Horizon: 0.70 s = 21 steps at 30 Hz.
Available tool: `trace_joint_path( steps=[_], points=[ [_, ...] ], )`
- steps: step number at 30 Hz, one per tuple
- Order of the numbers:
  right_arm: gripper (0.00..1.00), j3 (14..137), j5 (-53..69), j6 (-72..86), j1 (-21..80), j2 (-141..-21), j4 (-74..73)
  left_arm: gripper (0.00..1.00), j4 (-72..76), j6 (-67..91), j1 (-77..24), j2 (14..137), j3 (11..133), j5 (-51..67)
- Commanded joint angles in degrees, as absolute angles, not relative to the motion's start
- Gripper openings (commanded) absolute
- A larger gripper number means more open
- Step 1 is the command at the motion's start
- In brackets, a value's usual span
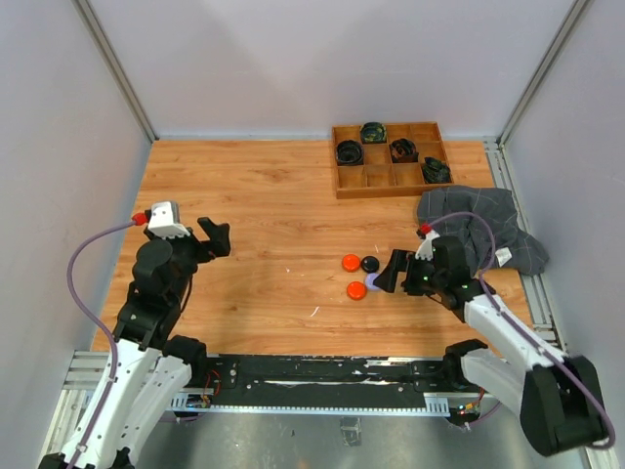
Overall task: Insert the wireless bluetooth earbuds into the charging case
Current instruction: Place the charging case at the center of the board, then reset both arms
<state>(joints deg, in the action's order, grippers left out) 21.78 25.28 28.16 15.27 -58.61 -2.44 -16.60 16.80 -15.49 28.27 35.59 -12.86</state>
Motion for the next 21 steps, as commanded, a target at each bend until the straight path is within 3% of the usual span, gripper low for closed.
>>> trace_joint_path(
  steps=[1, 4, 13, 21],
  points=[
    [0.99, 23.67, 15.68, 25.61, 14.43, -47.11, -18.55, 0.99, -19.21, 19.67, -15.11, 25.08, 37.83, -13.35],
    [0.98, 25.23, 8.85, 27.28, 14.42, -37.39, -24.20, 0.99, -21.46, 20.17, -15.07, 20.86, 37.78, -13.23],
    [0.99, 27.32, 5.53, 26.66, 14.48, -14.57, -28.98, 0.99, -26.93, 22.57, -15.15, 4.43, 36.71, -14.48],
    [0.99, 37.90, -2.32, 16.87, 14.41, -8.98, -36.46, 0.99, -29.07, 24.81, -15.18, 0.31, 36.21, -20.02]
  ],
)
